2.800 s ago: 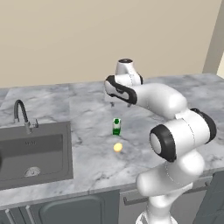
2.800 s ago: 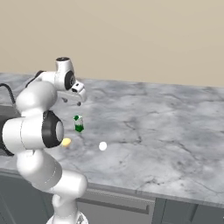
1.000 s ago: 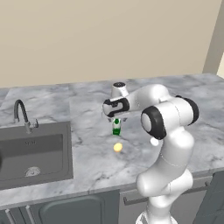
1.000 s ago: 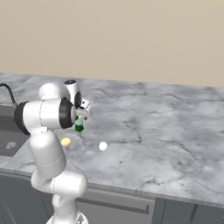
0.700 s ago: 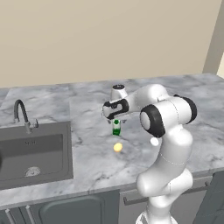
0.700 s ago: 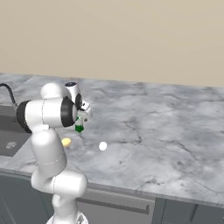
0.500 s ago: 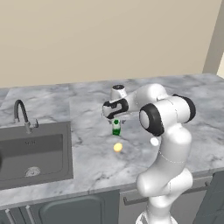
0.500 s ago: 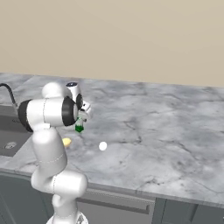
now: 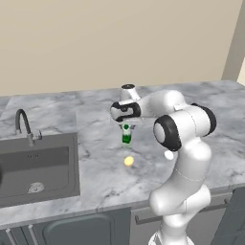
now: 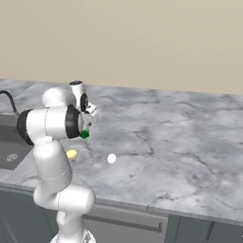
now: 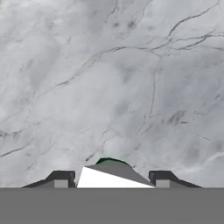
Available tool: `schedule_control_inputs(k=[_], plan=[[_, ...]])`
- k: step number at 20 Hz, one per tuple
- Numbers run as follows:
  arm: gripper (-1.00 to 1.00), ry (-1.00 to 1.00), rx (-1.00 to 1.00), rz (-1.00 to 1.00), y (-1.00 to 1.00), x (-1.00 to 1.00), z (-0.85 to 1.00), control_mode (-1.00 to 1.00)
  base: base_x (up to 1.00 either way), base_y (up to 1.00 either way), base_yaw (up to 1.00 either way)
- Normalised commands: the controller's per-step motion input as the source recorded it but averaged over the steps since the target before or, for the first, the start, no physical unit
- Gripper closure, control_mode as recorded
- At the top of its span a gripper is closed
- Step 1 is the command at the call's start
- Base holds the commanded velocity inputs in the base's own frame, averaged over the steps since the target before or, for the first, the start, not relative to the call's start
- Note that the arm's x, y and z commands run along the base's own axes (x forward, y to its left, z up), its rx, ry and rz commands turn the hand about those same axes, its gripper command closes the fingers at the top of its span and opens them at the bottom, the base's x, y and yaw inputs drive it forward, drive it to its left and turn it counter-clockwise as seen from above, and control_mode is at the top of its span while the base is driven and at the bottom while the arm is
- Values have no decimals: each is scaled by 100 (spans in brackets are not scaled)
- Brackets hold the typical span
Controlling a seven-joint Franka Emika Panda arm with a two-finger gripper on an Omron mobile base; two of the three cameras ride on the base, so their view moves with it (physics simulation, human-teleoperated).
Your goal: Gather the eggs and milk located in the vicinity of the sink area and place them right next to the bowl.
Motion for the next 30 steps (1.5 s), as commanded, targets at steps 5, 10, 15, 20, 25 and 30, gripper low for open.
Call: schedule_control_inputs(k=[5,10,15,20,25,30], plan=[[100,-7,0,7,-15,-66,97,-100,0,0,0],[100,-10,0,10,-27,-77,98,-100,0,0,0],[100,-5,-2,11,-33,-85,72,-100,0,0,0],[100,-1,0,12,-11,-74,14,-100,0,0,0],[100,11,2,8,0,-16,-6,-100,0,0,0],[100,0,0,0,0,0,0,-100,0,0,0]])
